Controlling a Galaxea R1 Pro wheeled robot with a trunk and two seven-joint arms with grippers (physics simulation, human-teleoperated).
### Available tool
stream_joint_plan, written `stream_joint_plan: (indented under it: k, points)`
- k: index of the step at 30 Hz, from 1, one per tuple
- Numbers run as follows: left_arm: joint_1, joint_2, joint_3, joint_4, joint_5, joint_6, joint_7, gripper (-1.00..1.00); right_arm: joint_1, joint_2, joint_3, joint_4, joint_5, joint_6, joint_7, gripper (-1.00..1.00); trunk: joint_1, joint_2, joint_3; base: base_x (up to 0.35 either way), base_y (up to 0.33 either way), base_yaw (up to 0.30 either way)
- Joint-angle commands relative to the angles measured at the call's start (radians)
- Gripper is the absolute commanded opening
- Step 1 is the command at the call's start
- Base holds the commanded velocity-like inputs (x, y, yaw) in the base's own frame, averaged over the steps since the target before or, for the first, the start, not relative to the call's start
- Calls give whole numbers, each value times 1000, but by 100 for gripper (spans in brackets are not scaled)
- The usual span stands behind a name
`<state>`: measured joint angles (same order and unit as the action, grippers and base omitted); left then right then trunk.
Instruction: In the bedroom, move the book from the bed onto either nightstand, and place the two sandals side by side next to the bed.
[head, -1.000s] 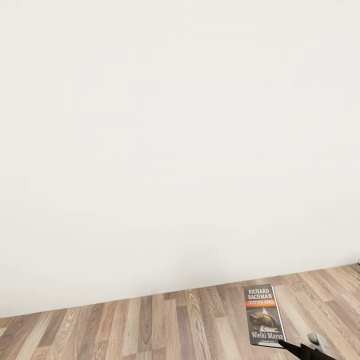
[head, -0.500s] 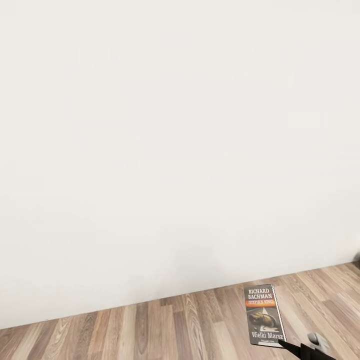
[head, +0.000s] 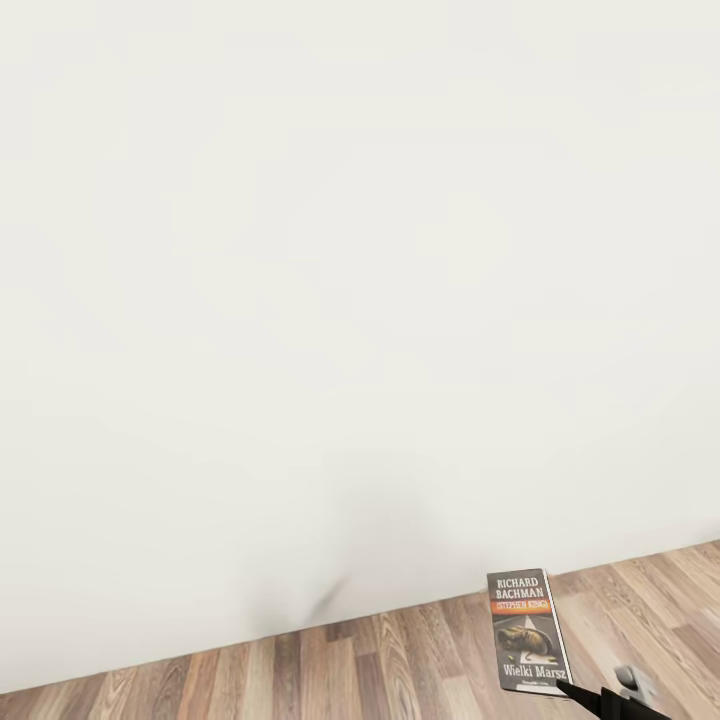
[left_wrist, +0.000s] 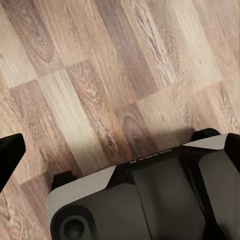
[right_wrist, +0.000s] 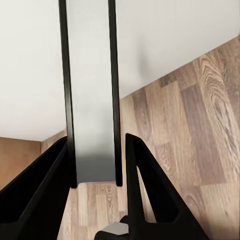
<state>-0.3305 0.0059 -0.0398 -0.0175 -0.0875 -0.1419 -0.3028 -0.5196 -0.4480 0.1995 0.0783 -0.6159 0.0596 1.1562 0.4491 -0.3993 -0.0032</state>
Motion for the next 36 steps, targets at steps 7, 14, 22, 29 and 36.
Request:
stream_joint_plan:
  k: [7,14,22,29,36]
  points:
    - [-1,0,-3,1,-9,-7,1,100,-2,0,5,3,-11,6,5,-100,1,-1,0,302,64,-6]
    - [-1,0,-3,1,-9,-7,1,100,-2,1,5,3,-11,6,5,-100,1,-1,0,302,6,0]
    - [0,-1,-3,1,-9,-7,1,100,-2,0,5,3,-11,6,5,-100,1,-1,0,302,0,0]
    - [0,-1,-3,1,-9,-7,1,100,-2,0,5,3,-10,6,5,-100,1,-1,0,302,0,-61]
    - [0,-1,-3,1,-9,-7,1,100,-2,0,5,3,-10,6,5,-100,1,-1,0,116,0,-188]
